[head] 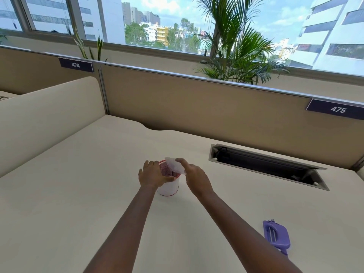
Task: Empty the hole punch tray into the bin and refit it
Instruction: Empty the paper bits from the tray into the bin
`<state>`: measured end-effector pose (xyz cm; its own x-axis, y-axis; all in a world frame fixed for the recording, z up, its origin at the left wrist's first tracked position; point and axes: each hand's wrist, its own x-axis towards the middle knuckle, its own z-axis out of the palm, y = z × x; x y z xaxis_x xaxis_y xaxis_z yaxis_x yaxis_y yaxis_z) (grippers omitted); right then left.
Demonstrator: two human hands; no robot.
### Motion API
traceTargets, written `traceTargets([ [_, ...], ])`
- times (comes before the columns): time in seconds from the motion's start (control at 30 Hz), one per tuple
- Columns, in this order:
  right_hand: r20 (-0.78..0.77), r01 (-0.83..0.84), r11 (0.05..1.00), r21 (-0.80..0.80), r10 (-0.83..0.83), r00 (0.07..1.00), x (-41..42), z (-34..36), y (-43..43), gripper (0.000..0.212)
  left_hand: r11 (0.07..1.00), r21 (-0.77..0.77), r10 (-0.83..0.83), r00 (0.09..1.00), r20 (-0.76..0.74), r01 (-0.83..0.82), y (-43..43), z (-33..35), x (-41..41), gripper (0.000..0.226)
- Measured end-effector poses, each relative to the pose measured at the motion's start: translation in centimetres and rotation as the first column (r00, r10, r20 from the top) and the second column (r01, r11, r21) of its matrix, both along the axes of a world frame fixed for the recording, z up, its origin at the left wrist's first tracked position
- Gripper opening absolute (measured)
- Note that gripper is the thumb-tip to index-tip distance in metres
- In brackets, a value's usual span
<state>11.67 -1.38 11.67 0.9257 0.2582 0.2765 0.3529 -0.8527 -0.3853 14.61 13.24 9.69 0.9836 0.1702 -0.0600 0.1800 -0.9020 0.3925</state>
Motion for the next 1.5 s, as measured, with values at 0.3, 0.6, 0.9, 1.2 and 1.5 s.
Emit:
traceTargets([
  [0.3,0.049,-0.027,0.999,-0.02,0.028,0.998,-0.3,-0.1,0.2,0.066,1.0,-0.002,-0.001,1.0,0.001,0.001,-0.1,0.1,-0.1,0.084],
  [0.6,0.015,0.002,1.0,0.026,-0.002,1.0,-0.4,-0.3,0.0,0.068,1.0,-0.009,0.004,1.0,0.005,-0.004,-0.1,0.2,-0.2,0.083],
  [0.9,-0.342,0.251,0.842,0.478,-0.085,0.936,0.1,-0.1,-0.5,0.063,1.0,0.0,-0.001,1.0,-0.005,0.001,-0.2,0.2,-0.1,0.088],
  [1.2,-0.539,0.395,0.583,0.71,0.089,0.837,-0.4,-0.4,-1.3,0.067,1.0,0.022,-0.015,1.0,-0.021,0.015,-0.2,0.0,0.0,0.089],
  [1.5,-0.556,0.419,0.545,0.727,0.108,0.824,-0.6,-0.4,-1.8,0.07,0.995,-0.098,0.001,1.0,0.026,0.001,-0.3,0.2,-0.6,0.082],
])
